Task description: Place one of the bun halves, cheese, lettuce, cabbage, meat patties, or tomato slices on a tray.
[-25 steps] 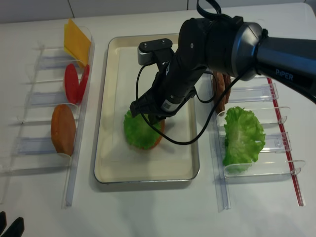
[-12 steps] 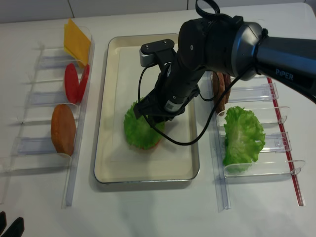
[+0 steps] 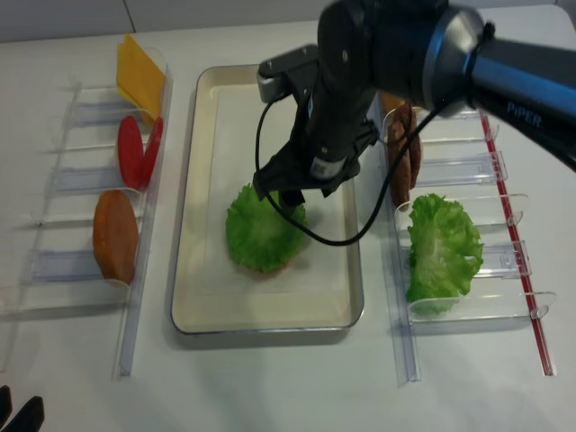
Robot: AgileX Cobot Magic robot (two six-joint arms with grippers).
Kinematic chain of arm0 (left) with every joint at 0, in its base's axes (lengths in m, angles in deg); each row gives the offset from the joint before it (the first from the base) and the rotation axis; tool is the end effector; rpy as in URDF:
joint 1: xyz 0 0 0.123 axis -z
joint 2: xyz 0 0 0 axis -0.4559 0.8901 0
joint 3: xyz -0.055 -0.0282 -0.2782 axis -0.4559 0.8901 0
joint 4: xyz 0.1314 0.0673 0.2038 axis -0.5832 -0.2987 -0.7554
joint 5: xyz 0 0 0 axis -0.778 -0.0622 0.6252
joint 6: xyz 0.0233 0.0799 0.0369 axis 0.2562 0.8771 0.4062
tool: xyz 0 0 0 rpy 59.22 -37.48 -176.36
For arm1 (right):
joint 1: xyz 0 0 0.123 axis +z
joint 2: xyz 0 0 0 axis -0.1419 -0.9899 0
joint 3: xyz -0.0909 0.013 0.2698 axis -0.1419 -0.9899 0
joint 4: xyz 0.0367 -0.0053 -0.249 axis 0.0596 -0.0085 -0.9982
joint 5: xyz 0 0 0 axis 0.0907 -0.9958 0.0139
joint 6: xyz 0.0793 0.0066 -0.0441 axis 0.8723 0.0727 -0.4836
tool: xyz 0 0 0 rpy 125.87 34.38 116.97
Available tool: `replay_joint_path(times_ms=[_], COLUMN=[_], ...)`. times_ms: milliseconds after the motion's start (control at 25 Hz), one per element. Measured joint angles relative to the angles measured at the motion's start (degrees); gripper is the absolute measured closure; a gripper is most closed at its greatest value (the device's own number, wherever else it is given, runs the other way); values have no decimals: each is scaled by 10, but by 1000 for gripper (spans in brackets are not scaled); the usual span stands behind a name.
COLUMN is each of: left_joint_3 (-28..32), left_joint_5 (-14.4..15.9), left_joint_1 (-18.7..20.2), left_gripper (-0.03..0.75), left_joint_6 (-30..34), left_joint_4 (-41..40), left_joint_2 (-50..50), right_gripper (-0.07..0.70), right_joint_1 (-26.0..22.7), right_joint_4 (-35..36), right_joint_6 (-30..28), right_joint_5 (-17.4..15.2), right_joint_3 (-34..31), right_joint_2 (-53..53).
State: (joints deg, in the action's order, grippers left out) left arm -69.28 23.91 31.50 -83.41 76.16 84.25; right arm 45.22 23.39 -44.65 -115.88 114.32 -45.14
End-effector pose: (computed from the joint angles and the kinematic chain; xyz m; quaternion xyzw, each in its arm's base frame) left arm -0.0127 -0.0044 0.2646 0.0767 0.8788 -0.0278 0.4702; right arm 0.3074 0.2489 0.2376 -0.2289 0.9621 0.1198 0.0875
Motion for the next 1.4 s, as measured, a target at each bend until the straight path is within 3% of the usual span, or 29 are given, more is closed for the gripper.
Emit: replay_joint_path(times_ms=[160, 400, 960, 1400], left_joint_3=[0, 0, 0, 0], left_joint_5=[0, 0, 0, 0], left_joint_1=[0, 0, 0, 0], left_gripper=[483, 483, 483, 483], left_joint_6=[0, 0, 0, 0], left_joint_4=[0, 0, 0, 0], left_joint_2=[0, 0, 0, 0], right_gripper=[160, 160, 160, 160], right_joint_1=[0, 0, 1, 1], right_joint_4=[-13, -34, -54, -77], right_joint_6=[9, 21, 37, 41], right_joint_5=[-57, -116, -126, -132], right_joint_3=[27, 33, 29, -112], right_joint_2=[13, 33, 135, 365])
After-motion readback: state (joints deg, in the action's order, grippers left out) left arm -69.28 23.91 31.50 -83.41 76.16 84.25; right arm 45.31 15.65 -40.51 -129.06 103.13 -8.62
